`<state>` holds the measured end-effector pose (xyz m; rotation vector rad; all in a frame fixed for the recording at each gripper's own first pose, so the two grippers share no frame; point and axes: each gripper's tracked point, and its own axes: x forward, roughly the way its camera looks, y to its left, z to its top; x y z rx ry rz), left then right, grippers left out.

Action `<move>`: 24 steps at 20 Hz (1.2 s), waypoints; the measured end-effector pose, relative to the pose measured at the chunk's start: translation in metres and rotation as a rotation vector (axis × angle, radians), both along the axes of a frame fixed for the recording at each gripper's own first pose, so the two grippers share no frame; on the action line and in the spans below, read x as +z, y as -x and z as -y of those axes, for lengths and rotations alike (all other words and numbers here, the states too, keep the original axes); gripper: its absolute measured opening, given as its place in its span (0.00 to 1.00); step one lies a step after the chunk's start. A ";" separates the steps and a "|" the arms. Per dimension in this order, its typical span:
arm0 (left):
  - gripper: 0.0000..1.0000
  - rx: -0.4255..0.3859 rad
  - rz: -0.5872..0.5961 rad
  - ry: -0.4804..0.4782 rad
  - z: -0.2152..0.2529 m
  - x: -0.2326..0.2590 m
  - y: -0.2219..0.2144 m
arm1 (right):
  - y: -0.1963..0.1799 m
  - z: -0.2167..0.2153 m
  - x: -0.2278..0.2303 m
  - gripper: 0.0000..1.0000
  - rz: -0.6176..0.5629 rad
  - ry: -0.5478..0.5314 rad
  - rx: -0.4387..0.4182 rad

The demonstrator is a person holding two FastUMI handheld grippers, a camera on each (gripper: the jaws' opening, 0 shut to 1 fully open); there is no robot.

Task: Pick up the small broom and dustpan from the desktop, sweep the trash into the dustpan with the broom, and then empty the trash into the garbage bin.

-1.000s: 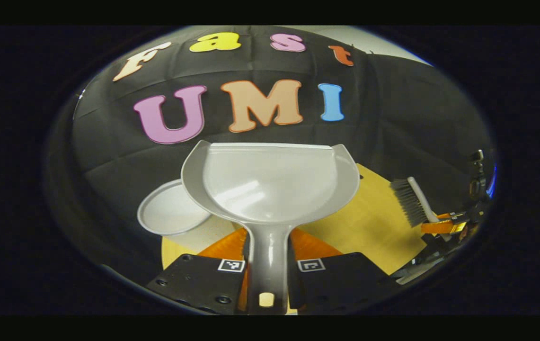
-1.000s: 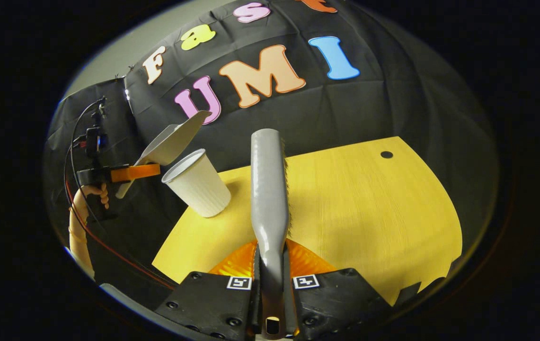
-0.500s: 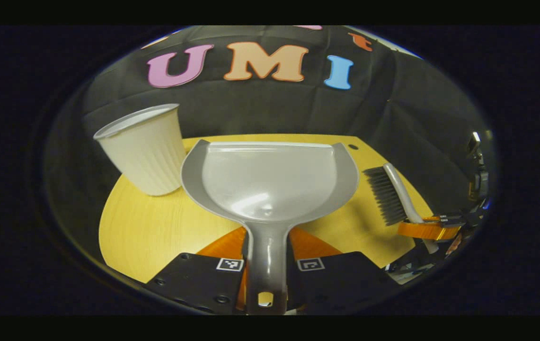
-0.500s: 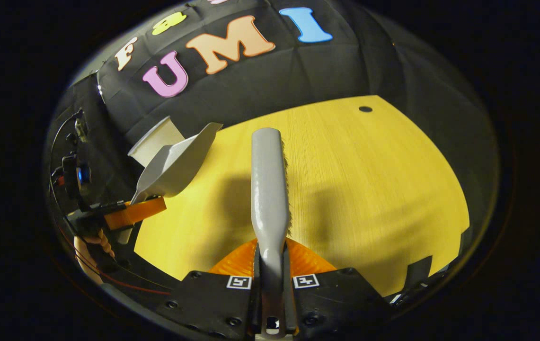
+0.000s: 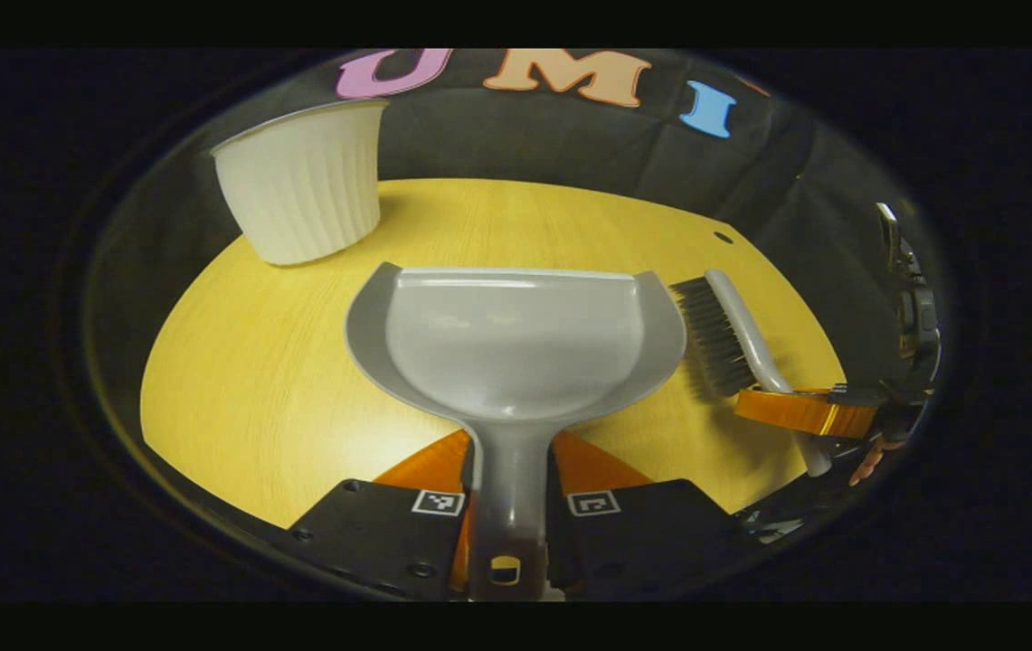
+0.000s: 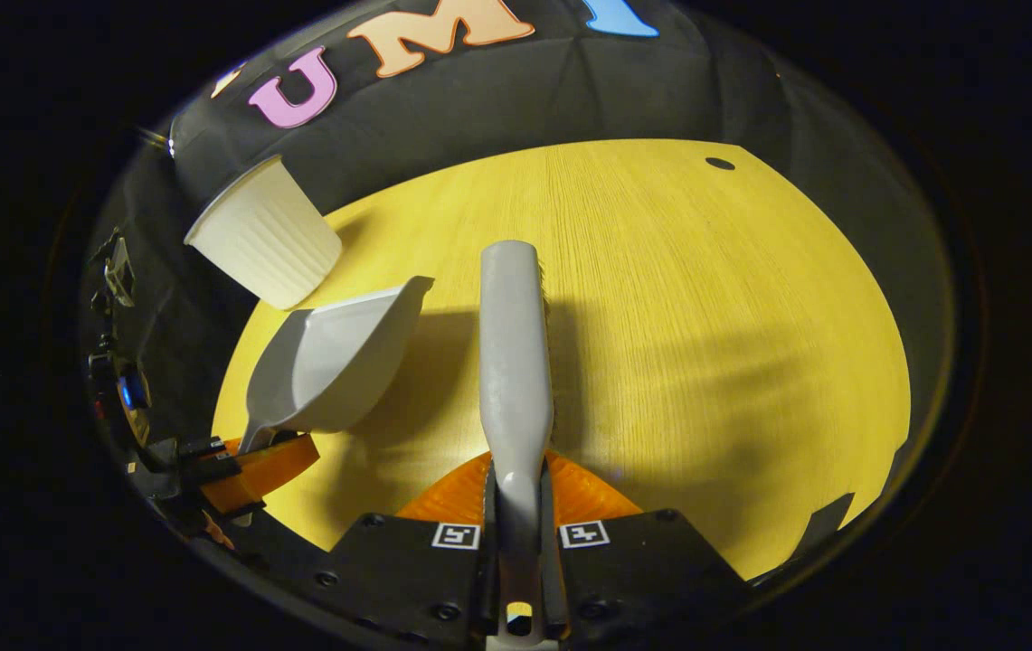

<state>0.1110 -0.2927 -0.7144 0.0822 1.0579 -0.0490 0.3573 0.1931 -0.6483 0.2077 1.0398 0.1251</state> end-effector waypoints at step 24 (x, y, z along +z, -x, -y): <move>0.81 0.020 0.185 -0.083 0.012 0.048 -0.002 | 0.016 -0.009 0.080 0.93 0.131 -0.149 0.000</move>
